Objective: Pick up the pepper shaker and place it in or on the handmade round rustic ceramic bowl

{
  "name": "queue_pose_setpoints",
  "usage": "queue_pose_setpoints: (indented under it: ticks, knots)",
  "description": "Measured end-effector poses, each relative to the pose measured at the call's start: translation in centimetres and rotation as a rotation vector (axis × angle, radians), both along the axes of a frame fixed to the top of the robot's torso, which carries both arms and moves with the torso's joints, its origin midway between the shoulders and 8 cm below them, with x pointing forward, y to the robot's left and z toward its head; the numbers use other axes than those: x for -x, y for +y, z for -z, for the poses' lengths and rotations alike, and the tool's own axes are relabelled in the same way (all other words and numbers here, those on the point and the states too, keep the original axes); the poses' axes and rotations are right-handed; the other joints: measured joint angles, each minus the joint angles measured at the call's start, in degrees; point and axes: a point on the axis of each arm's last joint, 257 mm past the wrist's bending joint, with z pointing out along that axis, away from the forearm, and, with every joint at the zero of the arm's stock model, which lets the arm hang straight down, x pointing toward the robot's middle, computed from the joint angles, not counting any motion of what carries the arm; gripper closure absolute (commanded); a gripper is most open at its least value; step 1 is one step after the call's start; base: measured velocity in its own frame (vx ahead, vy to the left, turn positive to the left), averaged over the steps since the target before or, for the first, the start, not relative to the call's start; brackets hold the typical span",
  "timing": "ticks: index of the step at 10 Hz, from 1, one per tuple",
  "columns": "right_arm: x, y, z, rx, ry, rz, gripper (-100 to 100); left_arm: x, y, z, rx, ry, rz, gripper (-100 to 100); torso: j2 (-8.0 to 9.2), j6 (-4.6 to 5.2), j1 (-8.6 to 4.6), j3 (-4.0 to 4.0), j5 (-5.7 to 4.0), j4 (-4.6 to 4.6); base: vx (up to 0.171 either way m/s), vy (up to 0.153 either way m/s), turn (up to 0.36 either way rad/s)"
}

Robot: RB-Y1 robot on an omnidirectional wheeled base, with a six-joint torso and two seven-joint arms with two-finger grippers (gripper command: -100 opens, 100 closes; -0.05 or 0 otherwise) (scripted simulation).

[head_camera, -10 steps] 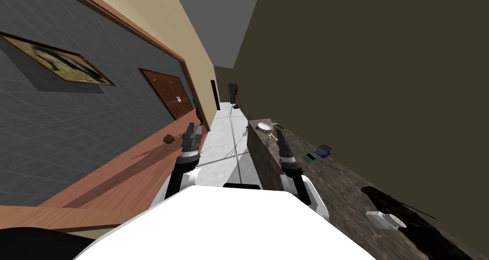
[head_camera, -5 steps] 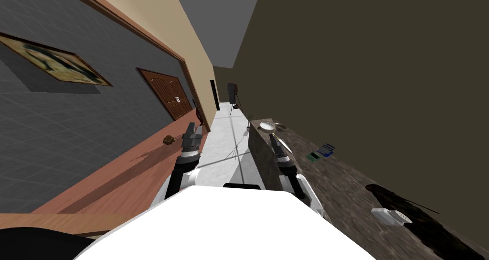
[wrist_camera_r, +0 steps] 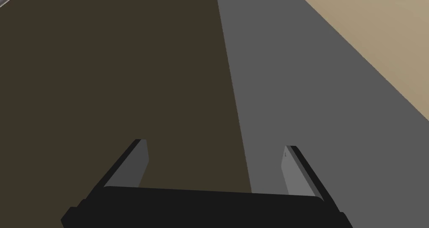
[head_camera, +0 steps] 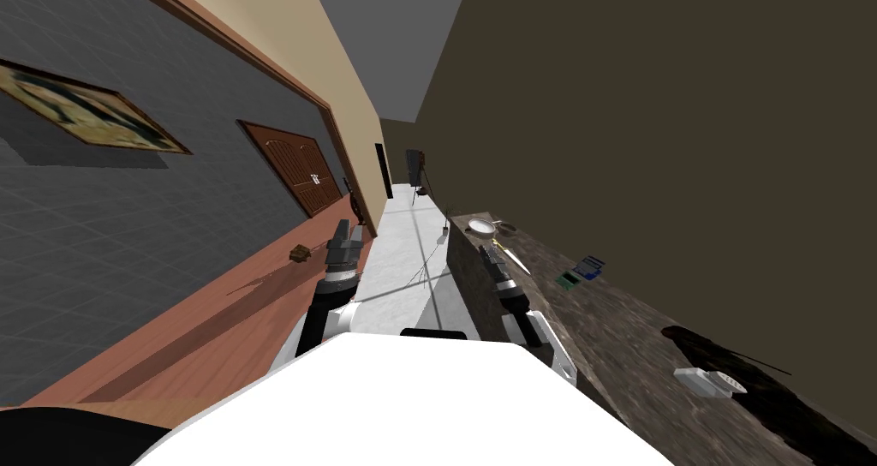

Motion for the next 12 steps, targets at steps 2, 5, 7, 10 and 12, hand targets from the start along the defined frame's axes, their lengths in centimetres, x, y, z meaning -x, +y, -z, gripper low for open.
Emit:
queue_pose_setpoints:
  ticks: [2, 5, 7, 10, 12]
  knots:
    - [-0.9, -1.2, 2.5, 0.07, 0.048, 0.04, -100, 0.0, 0.0, 0.0, 0.0, 0.0, 0.0, 0, -0.04, 0.0, -0.04, -0.03, -0.01, -0.01, 0.046, 0.082, -0.053]
    - [-2.1, -3.6, 5.6, 0.179, 0.114, 0.106, -100, 0.0, 0.0, 0.0, 0.0, 0.0, 0.0, 0, -0.21, 0.0, -0.11, -0.12, -0.02, -0.04, 0.088, 0.067, -0.065]
    - [-2.4, -5.6, 8.0, 0.249, 0.157, 0.157, -100, 0.0, 0.0, 0.0, 0.0, 0.0, 0.0, 0, -0.28, 0.0, -0.16, -0.17, -0.03, -0.06, 0.106, 0.056, -0.061]
    - [-2.5, -9.4, 10.8, 0.354, 0.22, 0.233, -100, 0.0, 0.0, 0.0, 0.0, 0.0, 0.0, 0, -0.34, 0.0, -0.18, -0.2, -0.03, -0.08, 0.115, 0.058, -0.077]
    - [-2.5, -11.5, 11.9, 0.404, 0.251, 0.272, -100, 0.0, 0.0, 0.0, 0.0, 0.0, 0.0, 0, -0.2, -0.01, -0.22, -0.12, -0.04, -0.05, 0.067, 0.029, -0.028]
